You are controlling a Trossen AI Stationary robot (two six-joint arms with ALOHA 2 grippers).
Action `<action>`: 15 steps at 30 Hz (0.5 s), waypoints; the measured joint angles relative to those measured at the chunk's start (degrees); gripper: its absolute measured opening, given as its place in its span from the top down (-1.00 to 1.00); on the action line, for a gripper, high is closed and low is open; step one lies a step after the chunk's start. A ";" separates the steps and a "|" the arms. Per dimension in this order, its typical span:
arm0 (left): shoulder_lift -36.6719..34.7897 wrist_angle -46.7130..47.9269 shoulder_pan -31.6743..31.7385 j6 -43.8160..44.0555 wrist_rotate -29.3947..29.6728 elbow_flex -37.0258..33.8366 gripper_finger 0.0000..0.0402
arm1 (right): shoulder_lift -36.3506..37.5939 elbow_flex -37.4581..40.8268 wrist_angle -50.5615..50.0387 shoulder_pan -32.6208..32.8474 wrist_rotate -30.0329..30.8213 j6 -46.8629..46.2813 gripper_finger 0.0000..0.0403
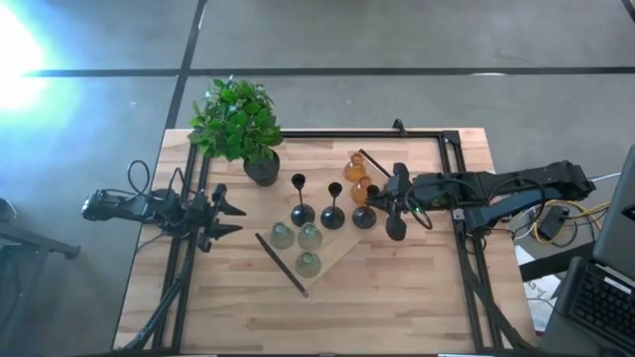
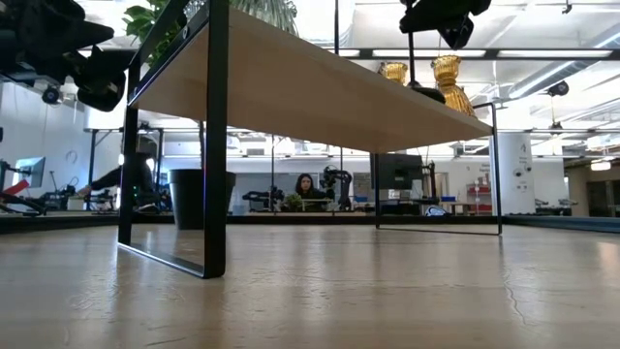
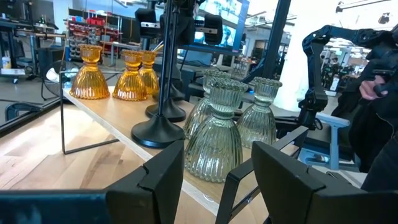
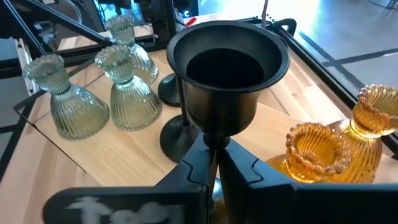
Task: Pick & Place candle stick holders
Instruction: Put the black candle holder on the shelf
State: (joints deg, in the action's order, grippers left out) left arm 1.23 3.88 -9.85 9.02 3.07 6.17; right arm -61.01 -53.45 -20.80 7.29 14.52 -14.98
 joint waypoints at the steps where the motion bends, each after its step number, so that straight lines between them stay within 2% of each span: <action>1: 0.01 0.00 -0.01 0.00 -0.01 0.00 0.04 | 0.00 0.13 -0.11 0.00 -0.07 0.00 0.96; 15: 0.00 0.04 -0.01 -0.02 -0.02 0.00 0.04 | -0.02 0.48 -0.15 -0.02 -1.02 0.59 0.96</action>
State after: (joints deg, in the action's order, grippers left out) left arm 1.23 3.92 -9.86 8.99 3.05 6.17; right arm -61.04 -52.97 -20.95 7.27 13.49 -14.39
